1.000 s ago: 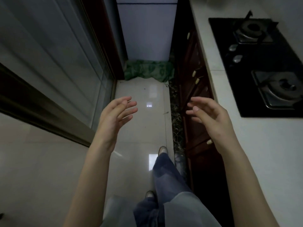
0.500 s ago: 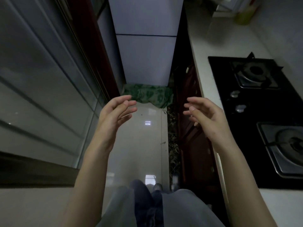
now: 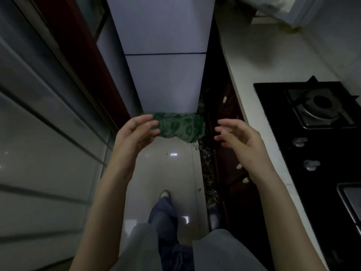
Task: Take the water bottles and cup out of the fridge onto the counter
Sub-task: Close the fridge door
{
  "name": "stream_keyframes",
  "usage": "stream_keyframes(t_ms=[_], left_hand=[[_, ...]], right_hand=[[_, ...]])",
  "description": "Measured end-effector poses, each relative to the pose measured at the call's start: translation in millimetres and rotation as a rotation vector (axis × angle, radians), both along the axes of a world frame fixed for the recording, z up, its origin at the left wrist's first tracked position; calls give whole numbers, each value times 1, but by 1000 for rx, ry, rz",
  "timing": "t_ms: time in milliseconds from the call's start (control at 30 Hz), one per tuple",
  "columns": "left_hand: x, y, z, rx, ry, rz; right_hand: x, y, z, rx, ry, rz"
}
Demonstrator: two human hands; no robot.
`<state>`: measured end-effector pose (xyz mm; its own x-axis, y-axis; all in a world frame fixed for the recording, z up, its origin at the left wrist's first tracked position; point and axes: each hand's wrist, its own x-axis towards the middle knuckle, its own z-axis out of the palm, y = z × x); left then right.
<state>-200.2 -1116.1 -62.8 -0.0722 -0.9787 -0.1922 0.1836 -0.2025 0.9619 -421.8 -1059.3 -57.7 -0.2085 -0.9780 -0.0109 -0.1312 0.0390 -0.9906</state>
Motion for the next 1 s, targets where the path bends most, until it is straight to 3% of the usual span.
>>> stream_keyframes(t_ms=[367,633,1000], left_hand=[[-10,-169,11,-56,-72,-227],[-58,-223,8,-33,-81,-369],[-160,-286,15,-71,-94,-461]], right_hand=[[-1,-120,5,12,-36,-229],[-34,-148,3,62,-48,-389],[-130,-213,8,33,-36,-444]])
